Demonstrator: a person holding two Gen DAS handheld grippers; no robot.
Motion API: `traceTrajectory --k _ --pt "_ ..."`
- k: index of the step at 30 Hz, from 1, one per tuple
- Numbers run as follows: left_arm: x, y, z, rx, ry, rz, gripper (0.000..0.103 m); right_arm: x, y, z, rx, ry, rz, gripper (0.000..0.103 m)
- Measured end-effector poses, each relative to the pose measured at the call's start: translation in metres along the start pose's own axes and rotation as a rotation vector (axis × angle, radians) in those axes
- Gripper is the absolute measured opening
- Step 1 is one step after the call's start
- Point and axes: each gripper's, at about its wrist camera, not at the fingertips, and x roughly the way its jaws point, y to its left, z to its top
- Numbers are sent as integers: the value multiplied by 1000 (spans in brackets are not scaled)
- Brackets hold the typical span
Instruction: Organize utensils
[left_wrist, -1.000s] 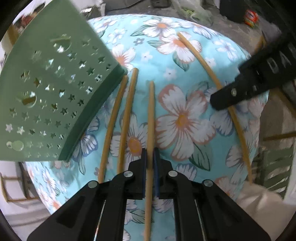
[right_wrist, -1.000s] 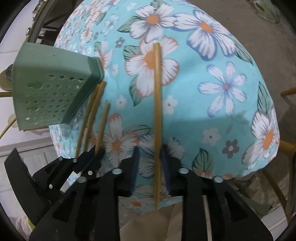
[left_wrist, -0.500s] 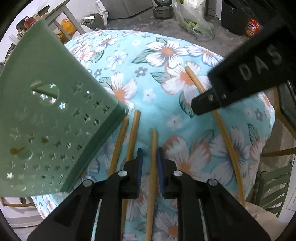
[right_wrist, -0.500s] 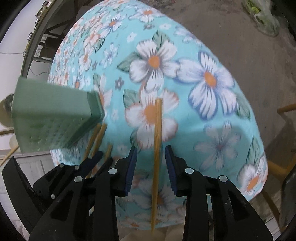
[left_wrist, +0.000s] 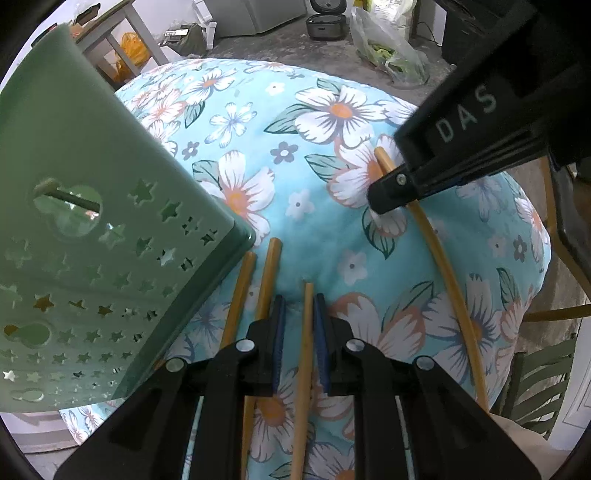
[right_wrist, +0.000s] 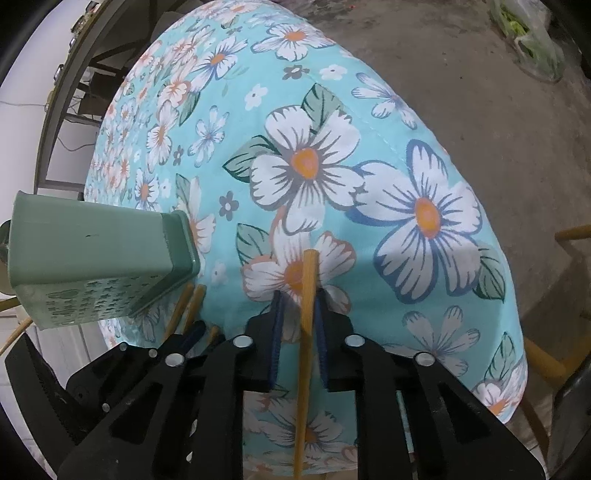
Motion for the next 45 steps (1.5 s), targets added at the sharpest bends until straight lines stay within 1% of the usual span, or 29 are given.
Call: traceTrajectory --k 2,3,5,8,13,20,25,29,32,34,38,43,45 --pt "1 1 3 -9 1 0 13 0 -2 0 11 2 -3 5" --pt "3 -1 -2 -12 0 -1 12 0 -3 0 20 3 4 5" --pt "3 -6 -1 -9 -5 1 5 -2 -6 -1 33 1 17 5" --pt "-2 -7 0 -19 -15 -1 5 -8 -4 -4 33 -14 20 5" --pt "-21 4 6 -58 -44 -10 5 -26 2 -7 28 -59 18 5" --pt "-63 24 8 -120 -111 -45 5 -63 20 -14 -18 -145 -4 5" --pt "-88 39 0 -164 -139 -71 5 -85 35 -24 -33 -188 -14 5" --pt "-111 50 -15 -206 -154 -86 5 -98 50 -34 -56 -216 -38 5" --pt "-132 66 -27 -252 -166 -105 5 -108 63 -41 -78 -233 -53 5" --pt "-141 74 -35 -275 -173 -113 5 -115 75 -46 -107 -248 -79 5" --pt "-158 89 -47 -302 -180 -119 5 -128 93 -57 -137 -269 -101 5" --pt "-183 111 -61 -350 -215 -145 5 -145 107 -67 -147 -300 -122 5" --pt "-193 121 -64 -384 -236 -164 4 -153 111 -69 -147 -318 -132 4"
